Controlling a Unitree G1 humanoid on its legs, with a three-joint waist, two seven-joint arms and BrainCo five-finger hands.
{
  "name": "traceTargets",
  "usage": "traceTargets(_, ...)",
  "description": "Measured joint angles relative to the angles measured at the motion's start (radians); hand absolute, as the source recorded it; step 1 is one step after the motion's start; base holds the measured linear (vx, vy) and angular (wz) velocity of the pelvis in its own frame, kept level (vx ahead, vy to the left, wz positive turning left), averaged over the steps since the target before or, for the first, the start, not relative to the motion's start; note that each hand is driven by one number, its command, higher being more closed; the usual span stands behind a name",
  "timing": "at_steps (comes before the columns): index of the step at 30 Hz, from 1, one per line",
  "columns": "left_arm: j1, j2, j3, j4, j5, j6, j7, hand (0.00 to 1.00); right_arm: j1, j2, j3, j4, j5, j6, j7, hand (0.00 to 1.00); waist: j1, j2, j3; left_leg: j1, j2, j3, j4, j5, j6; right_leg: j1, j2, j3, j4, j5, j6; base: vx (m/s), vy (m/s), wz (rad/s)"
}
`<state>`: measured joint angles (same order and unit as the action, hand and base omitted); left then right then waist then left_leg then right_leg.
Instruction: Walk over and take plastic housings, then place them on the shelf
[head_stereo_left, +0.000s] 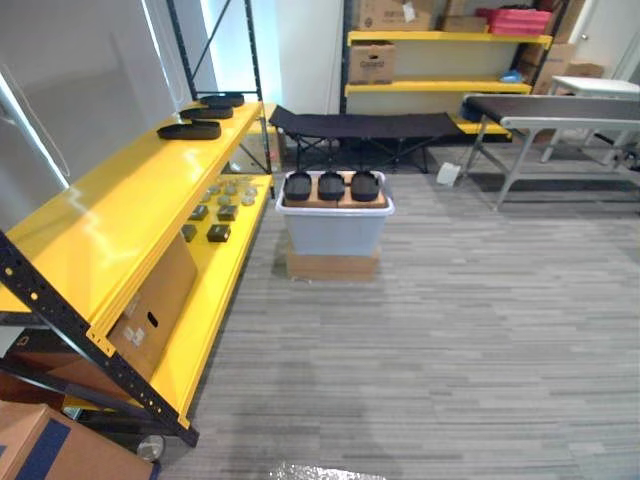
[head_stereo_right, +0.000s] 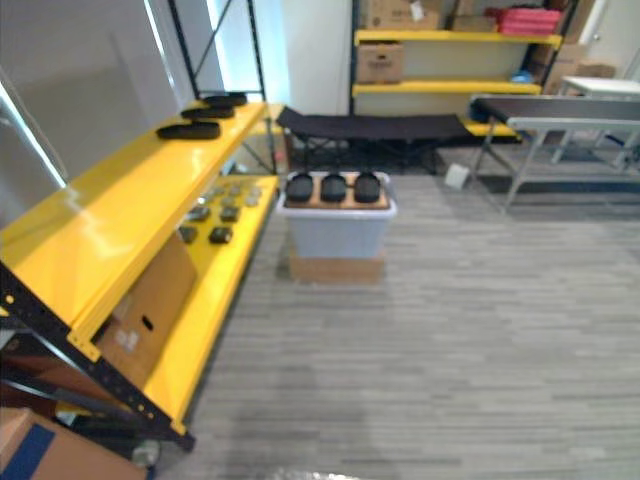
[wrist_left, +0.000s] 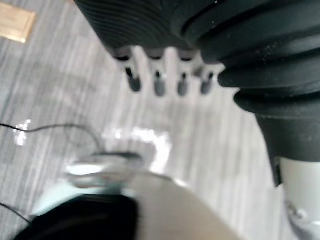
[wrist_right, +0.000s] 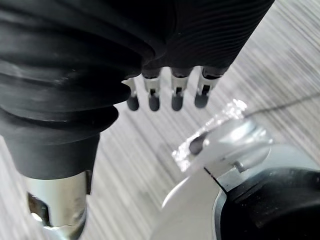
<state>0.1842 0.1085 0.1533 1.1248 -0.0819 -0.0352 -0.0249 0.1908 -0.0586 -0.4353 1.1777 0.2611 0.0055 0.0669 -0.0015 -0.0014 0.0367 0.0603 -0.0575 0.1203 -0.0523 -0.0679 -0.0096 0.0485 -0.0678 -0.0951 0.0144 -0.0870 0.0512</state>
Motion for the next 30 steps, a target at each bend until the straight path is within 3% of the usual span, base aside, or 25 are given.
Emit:
traceTargets(3,-0.006,0.0,0.001,0.027,0.0,-0.009,0.0,0.0,0.001,0.006,-0.017,0.019,0.0,0.0,0.0,0.0,-0.009,-0.007,-0.001,0.037,0.0,0.001,-0.036,0.04,0.009,0.028,-0.005,-0.024,-0.013,0.04,0.013,0.11,0.012,0.07)
traceTargets(8,-0.022,0.003,0.001,0.053,0.006,-0.018,0.0,0.0,-0.028,0.01,-0.036,0.032,-0.001,-0.002,0.001,0.0,-0.011,-0.007,-0.004,0.067,0.001,0.002,-0.034,0.037,0.027,0.073,-0.003,-0.042,-0.034,0.06,0.017,0.21,0.004,0.02)
traceTargets(30,-0.047,0.01,0.001,0.072,-0.037,-0.051,0.004,0.0,-0.093,0.009,0.077,0.015,-0.002,-0.039,0.003,0.0,-0.01,-0.024,0.032,0.082,0.002,0.028,-0.036,0.023,0.026,0.079,-0.003,-0.039,-0.056,0.066,0.024,-0.03,-0.02,-0.03)
